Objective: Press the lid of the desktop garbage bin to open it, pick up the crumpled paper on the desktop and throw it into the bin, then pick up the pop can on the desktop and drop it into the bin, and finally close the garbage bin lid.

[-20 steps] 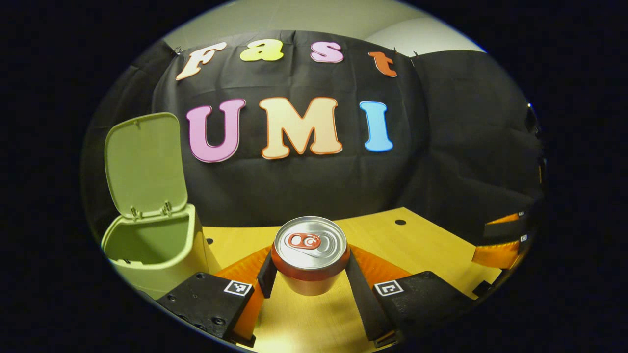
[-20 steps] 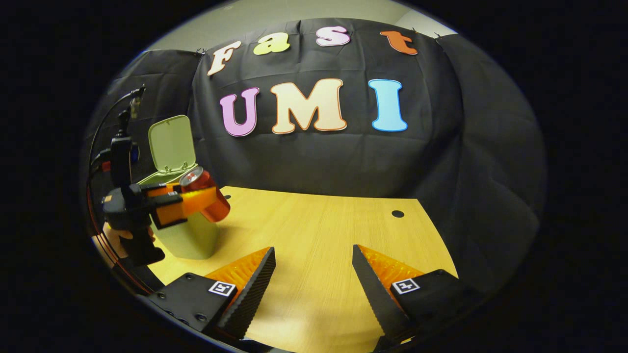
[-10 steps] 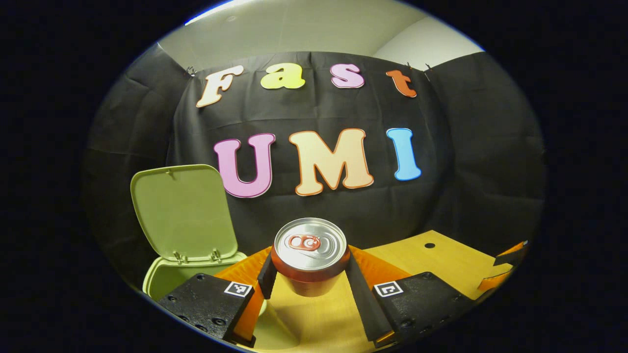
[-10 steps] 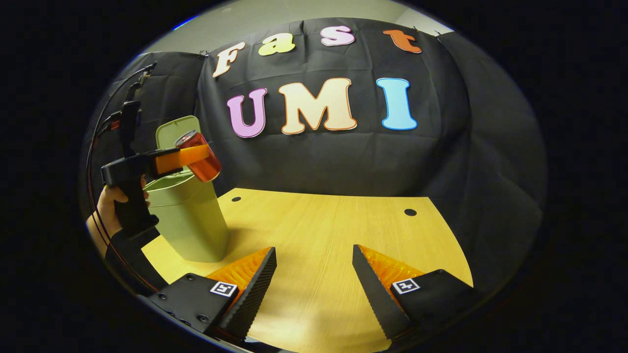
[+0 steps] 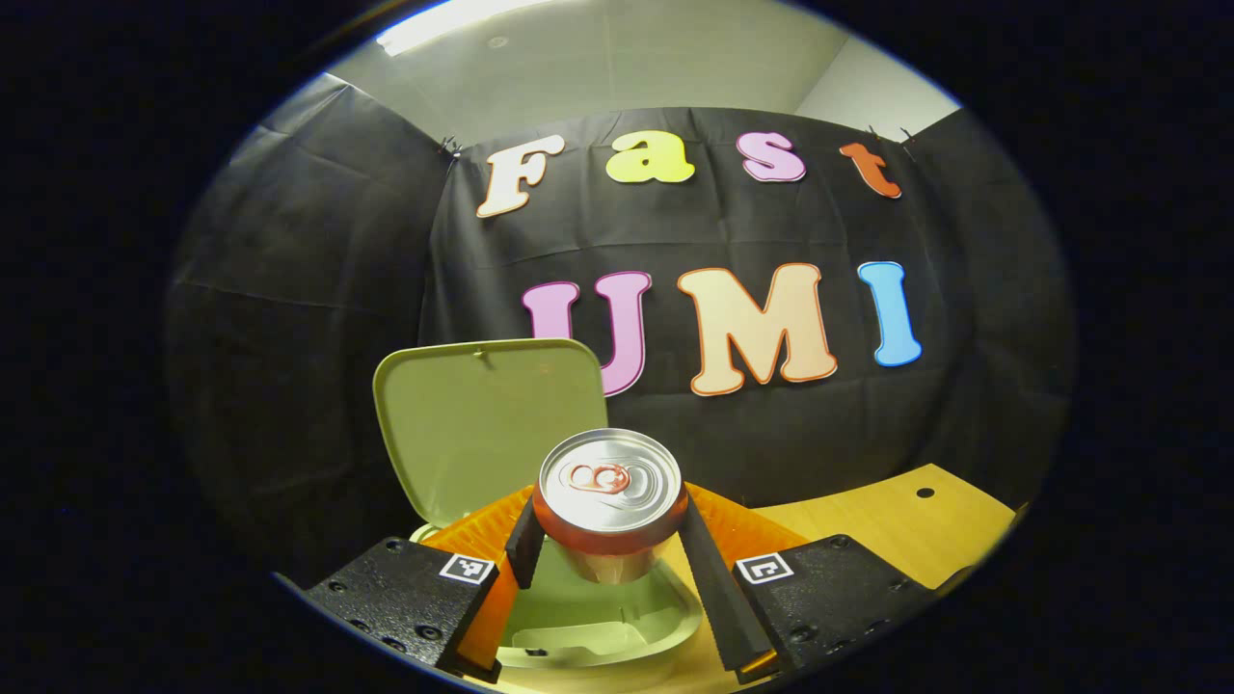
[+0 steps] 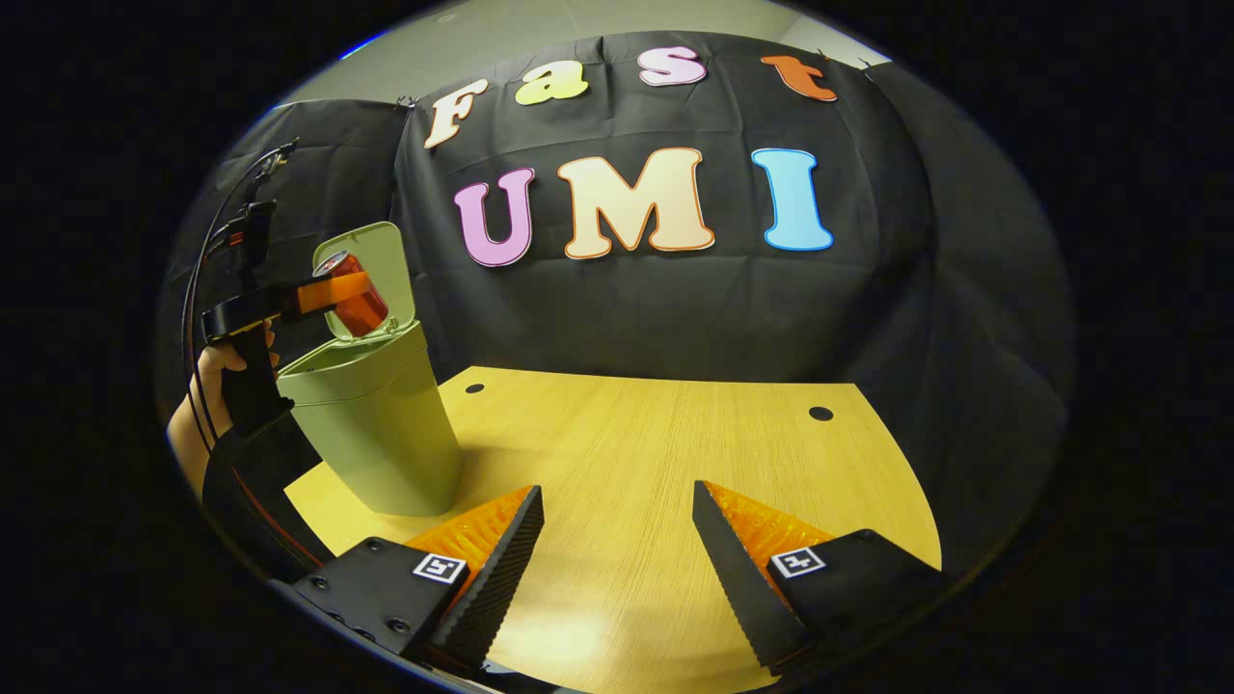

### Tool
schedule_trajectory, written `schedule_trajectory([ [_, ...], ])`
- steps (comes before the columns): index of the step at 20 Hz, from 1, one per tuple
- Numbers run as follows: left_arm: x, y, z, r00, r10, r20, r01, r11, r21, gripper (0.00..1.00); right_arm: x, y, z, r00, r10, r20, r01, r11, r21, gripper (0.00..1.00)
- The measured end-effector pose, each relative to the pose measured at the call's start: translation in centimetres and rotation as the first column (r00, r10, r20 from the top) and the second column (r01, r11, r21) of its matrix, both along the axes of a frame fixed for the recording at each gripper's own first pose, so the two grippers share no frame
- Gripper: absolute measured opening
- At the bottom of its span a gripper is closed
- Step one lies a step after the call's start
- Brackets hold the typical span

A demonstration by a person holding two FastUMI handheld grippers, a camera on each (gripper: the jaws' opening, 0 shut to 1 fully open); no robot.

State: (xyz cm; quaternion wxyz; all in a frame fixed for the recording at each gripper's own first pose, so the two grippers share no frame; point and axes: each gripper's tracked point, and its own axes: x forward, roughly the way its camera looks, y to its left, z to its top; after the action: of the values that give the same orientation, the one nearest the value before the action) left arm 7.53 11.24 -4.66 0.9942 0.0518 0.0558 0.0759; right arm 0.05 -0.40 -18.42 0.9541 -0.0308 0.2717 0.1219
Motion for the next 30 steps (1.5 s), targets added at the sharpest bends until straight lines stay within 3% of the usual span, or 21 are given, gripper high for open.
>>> schedule_trajectory([
  [3, -0.8, 2.3, 0.7, 0.998, 0.058, 0.029, -0.058, 0.998, 0.023, 0.8, 0.1, 0.6, 0.0, 1.0, 0.012, -0.003, -0.012, 1.0, -0.005, 0.99],
  [5, -1.1, 3.1, 1.7, 0.995, 0.078, 0.057, -0.08, 0.996, 0.037, 0.99, 0.3, 1.2, 0.2, 1.0, 0.019, 0.001, -0.019, 1.0, -0.004, 0.99],
  [6, -1.1, 3.5, 2.4, 0.994, 0.084, 0.07, -0.087, 0.995, 0.04, 0.94, 0.3, 1.4, 0.3, 1.0, 0.023, 0.004, -0.023, 1.0, -0.005, 0.98],
  [14, 2.1, 7.2, 10.6, 0.973, 0.133, 0.189, -0.141, 0.99, 0.029, 0.99, -0.2, 2.1, 0.3, 1.0, -0.01, 0.026, 0.011, 1.0, -0.007, 0.98],
  [15, 2.9, 7.6, 11.5, 0.972, 0.13, 0.198, -0.141, 0.989, 0.039, 0.94, -0.2, 2.0, 0.3, 0.999, -0.023, 0.028, 0.024, 1.0, -0.008, 0.99],
  [18, 5.2, 8.6, 13.8, 0.971, 0.106, 0.213, -0.122, 0.991, 0.063, 0.94, -0.5, 1.4, 0.0, 0.997, -0.067, 0.028, 0.068, 0.998, -0.002, 0.99],
  [19, 6.1, 8.8, 14.4, 0.972, 0.091, 0.216, -0.105, 0.993, 0.055, 0.99, -0.5, 1.3, 0.0, 0.996, -0.082, 0.026, 0.082, 0.997, 0.003, 0.99],
  [20, 7.0, 8.9, 14.7, 0.974, 0.074, 0.213, -0.085, 0.996, 0.042, 0.94, -0.7, 1.4, -0.2, 0.995, -0.095, 0.024, 0.095, 0.995, 0.008, 0.99],
  [23, 9.6, 9.8, 13.9, 0.986, 0.058, 0.158, -0.058, 0.998, -0.005, 0.93, -0.9, 1.5, -0.8, 0.993, -0.12, 0.015, 0.12, 0.993, 0.008, 0.99],
  [24, 10.4, 10.2, 13.4, 0.989, 0.064, 0.131, -0.063, 0.998, -0.013, 0.98, -0.9, 1.5, -0.9, 0.992, -0.124, 0.014, 0.124, 0.992, 0.007, 0.99],
  [28, 12.3, 10.8, 11.5, 0.998, 0.053, 0.04, -0.052, 0.998, -0.021, 0.94, -0.6, 1.8, -1.1, 0.992, -0.125, 0.007, 0.125, 0.992, 0.007, 0.99],
  [30, 12.5, 11.1, 10.2, 0.999, 0.049, -0.009, -0.049, 0.999, -0.017, 0.99, -0.3, 1.8, -1.3, 0.993, -0.118, 0.001, 0.118, 0.993, 0.009, 0.99],
])
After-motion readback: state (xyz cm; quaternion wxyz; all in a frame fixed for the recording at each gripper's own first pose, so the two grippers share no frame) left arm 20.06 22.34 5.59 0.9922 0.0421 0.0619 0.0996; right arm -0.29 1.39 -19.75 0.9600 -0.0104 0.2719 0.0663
